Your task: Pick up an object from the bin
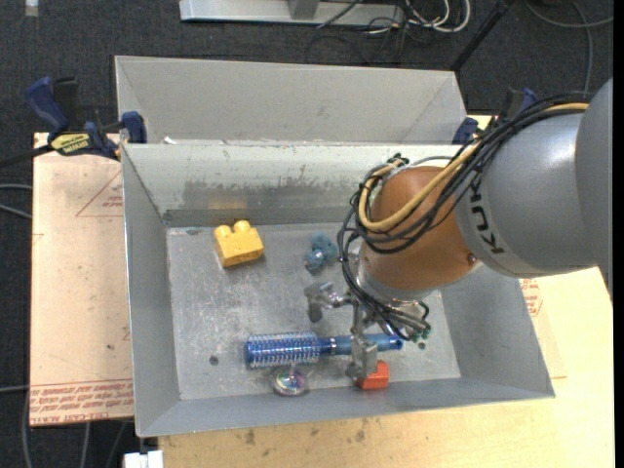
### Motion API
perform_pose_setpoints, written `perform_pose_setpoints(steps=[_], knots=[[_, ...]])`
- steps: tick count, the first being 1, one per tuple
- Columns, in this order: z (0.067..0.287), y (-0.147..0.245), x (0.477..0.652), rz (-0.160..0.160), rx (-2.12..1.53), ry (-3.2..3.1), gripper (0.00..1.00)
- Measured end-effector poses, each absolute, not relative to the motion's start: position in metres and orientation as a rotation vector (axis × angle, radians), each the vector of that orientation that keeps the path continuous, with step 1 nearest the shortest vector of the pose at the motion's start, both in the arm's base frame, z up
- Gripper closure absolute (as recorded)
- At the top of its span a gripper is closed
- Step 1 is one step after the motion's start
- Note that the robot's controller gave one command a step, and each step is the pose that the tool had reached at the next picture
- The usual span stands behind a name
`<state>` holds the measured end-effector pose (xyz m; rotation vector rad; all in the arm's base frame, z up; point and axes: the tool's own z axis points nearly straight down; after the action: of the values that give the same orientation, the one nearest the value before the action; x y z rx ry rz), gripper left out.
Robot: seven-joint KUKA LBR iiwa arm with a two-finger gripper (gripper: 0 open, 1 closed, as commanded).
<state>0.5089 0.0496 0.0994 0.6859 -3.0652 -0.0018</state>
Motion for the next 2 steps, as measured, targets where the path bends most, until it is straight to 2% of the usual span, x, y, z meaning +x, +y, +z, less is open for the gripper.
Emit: perform_pose_setpoints(steps=[1, 2], knots=[[0.0690, 0.0470, 0.5128, -0.003, 0.427, -3.111, 0.00], [0.0688, 0.0476, 0.5129, -0.005, 0.429, -3.111, 0.00]])
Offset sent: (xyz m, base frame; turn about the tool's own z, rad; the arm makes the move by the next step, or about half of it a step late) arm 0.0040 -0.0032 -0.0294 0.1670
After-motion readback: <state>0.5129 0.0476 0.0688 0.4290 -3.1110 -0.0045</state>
